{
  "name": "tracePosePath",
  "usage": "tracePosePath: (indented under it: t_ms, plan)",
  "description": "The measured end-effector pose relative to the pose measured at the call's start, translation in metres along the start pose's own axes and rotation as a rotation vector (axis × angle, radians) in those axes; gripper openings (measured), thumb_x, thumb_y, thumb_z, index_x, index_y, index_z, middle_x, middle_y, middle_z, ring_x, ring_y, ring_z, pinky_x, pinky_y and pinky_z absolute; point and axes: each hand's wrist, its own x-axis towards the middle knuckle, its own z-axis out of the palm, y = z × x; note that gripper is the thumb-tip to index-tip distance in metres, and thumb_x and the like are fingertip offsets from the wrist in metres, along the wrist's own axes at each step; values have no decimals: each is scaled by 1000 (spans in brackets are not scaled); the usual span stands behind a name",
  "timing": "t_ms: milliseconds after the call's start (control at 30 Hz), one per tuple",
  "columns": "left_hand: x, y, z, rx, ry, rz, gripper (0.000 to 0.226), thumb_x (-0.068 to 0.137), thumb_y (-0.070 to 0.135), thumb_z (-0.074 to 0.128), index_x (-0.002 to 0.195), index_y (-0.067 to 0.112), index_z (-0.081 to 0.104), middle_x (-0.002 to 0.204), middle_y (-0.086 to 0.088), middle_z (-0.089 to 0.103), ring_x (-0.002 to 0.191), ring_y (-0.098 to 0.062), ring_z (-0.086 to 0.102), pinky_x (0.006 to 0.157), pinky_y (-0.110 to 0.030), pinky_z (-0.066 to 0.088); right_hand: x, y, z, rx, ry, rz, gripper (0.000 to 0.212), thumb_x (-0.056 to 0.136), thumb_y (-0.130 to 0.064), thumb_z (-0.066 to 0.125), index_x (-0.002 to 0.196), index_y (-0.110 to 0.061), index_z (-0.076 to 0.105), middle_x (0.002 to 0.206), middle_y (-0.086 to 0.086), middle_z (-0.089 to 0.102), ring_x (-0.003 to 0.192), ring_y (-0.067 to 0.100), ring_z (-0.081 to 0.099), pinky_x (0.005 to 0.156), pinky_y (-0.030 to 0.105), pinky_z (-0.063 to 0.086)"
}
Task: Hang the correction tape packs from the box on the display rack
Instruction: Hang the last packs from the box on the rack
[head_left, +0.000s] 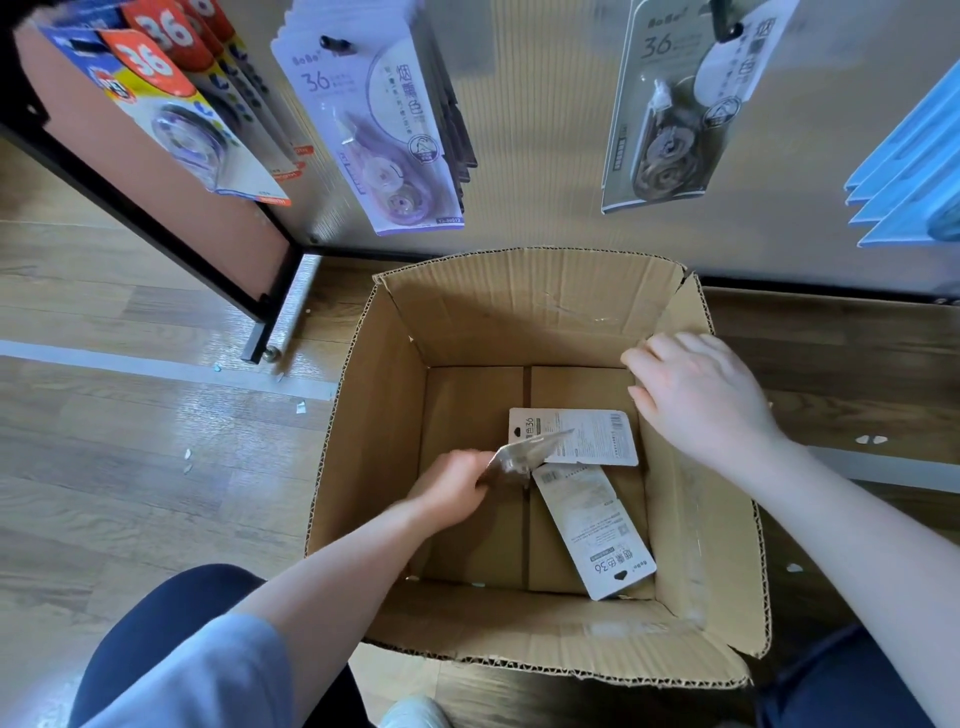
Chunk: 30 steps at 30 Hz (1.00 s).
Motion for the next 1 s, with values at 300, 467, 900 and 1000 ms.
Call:
tracePosePath:
  t_ms: [300, 467, 900, 1000]
  plan:
    - [-20, 24, -41, -387, -14, -155, 25, 82, 1, 63, 102, 15, 63, 81, 9, 58, 62, -6, 57, 45, -10, 43, 2, -6, -8, -69, -92, 2, 17, 69, -15, 77, 80, -9, 65, 74, 9, 60, 69, 31, 59, 70, 37, 48]
    - [-34, 27, -65, -659, 17, -209, 23, 83, -2, 63, 100, 14, 62, 97, -2, 69, 78, -14, 72, 65, -27, 60, 2, -10, -14, -126, -174, -8, 21, 62, -11, 82, 73, -8, 64, 69, 10, 60, 63, 31, 60, 65, 37, 49]
    - [-43, 7, -78, -789, 206, -299, 21, 83, 1, 61, 104, 8, 63, 95, -8, 70, 76, -17, 70, 60, -26, 58, 25, -46, -2, -97, -474, -52, 22, 96, -23, 43, 116, -17, 49, 113, 4, 53, 109, 24, 53, 90, 33, 40]
    - [-42, 1, -80, -776, 202, -327, 23, 86, 4, 62, 108, 10, 60, 98, -4, 69, 79, -14, 70, 62, -25, 59, 30, -53, 20, 9, -583, -60, 33, 94, -30, 49, 123, -17, 46, 118, 5, 52, 111, 24, 52, 89, 35, 42]
